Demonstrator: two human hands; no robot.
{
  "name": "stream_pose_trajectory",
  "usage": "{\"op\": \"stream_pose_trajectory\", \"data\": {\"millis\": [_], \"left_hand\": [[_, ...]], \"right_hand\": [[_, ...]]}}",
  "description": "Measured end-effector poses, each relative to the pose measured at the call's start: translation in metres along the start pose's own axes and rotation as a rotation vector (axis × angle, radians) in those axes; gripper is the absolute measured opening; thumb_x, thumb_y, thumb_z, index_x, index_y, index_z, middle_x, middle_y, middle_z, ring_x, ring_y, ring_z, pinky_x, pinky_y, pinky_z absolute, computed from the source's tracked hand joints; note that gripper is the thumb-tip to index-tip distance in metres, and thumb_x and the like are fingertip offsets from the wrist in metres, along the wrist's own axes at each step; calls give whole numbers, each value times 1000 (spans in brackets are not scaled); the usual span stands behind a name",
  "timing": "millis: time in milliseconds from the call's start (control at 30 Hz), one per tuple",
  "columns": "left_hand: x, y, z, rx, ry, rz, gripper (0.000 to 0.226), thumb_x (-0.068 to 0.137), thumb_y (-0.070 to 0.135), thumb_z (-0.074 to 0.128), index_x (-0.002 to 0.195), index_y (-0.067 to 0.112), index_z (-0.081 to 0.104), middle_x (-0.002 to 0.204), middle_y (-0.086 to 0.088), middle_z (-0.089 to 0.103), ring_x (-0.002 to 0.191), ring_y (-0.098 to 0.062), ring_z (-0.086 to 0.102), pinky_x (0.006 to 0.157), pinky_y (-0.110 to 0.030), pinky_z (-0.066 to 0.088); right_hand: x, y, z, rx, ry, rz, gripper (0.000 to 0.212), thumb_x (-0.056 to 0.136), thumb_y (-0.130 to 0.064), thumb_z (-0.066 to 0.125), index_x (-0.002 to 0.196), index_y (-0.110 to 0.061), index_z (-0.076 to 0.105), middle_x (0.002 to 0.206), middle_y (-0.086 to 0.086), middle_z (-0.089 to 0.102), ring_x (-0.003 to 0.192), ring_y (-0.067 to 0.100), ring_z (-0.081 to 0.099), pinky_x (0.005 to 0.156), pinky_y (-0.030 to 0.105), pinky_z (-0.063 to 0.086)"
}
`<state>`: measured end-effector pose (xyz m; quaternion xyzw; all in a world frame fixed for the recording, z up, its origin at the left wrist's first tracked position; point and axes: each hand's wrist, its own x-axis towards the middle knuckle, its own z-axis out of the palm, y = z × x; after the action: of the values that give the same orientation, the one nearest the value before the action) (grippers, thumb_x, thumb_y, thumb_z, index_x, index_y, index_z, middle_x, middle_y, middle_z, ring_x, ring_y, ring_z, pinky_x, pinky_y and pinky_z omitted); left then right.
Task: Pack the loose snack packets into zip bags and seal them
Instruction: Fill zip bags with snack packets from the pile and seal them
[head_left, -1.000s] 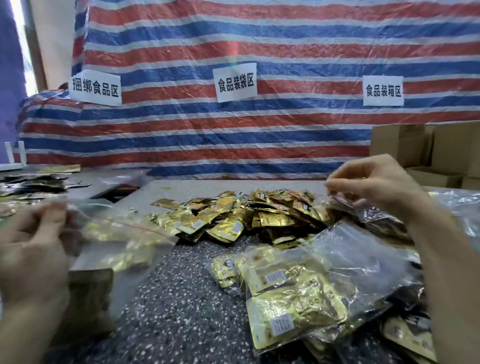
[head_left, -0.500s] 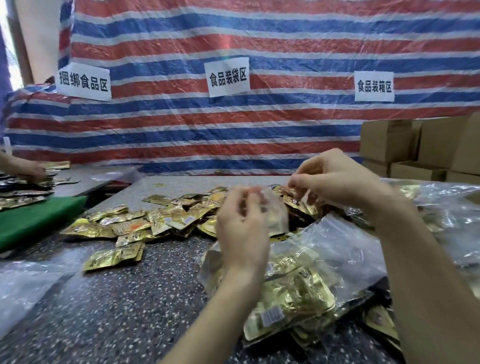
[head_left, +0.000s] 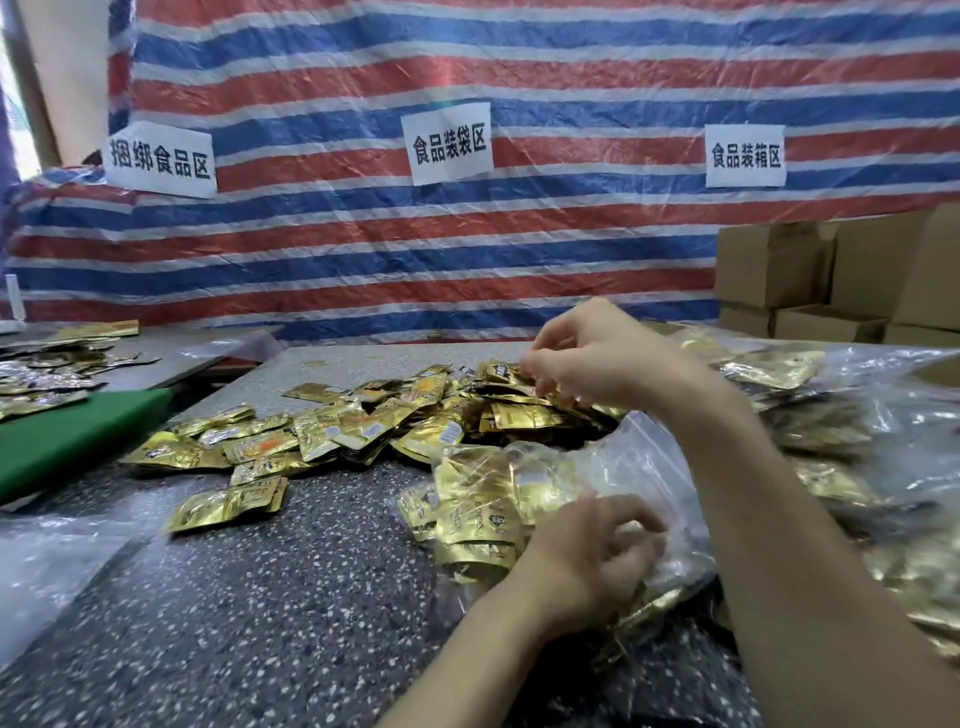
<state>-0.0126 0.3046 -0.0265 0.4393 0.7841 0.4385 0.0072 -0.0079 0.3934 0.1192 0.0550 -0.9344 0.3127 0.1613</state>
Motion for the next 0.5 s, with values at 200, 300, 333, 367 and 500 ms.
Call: {"op": "stream_pose_trajectory", "data": {"millis": [200,300,333,367,500], "left_hand": [[4,25,-7,260,-102,184,11,83,25,48,72,22,49,68,4,52,70,-12,52,65,-16,43],[-3,26,-9,724,-216,279,24,94,24,53,114,13,62,122,-13,62,125,-29,48,107,-41,36],[-9,22,-12,878,-215,325,33,95,26,55,125,12,58,131,-13,59,132,-29,44,112,-44,31],[-19,19,-16,975,-193,400,40,94,27,57,130,11,55,134,-12,57,133,-30,45,114,-46,30],[-72,13,-63,805,-50,556,35,88,25,60,121,13,64,121,-6,67,109,-24,61,96,-38,44]], "right_hand": [[13,-1,26,-59,-93,-61,17,97,-35,61,92,-21,71,89,-1,73,79,12,68,73,33,58],[15,7,41,-30,-305,-38,11,96,-35,63,95,-27,70,95,-1,72,84,13,70,68,29,61],[14,12,46,-54,-388,12,12,96,-37,64,98,-27,71,97,-1,72,87,14,71,70,31,62],[13,16,51,-113,-449,63,17,95,-40,64,100,-26,72,99,0,73,90,16,71,74,35,63],[17,18,57,-311,-449,86,29,94,-50,61,101,-26,75,97,0,75,91,18,71,86,41,61]]}}
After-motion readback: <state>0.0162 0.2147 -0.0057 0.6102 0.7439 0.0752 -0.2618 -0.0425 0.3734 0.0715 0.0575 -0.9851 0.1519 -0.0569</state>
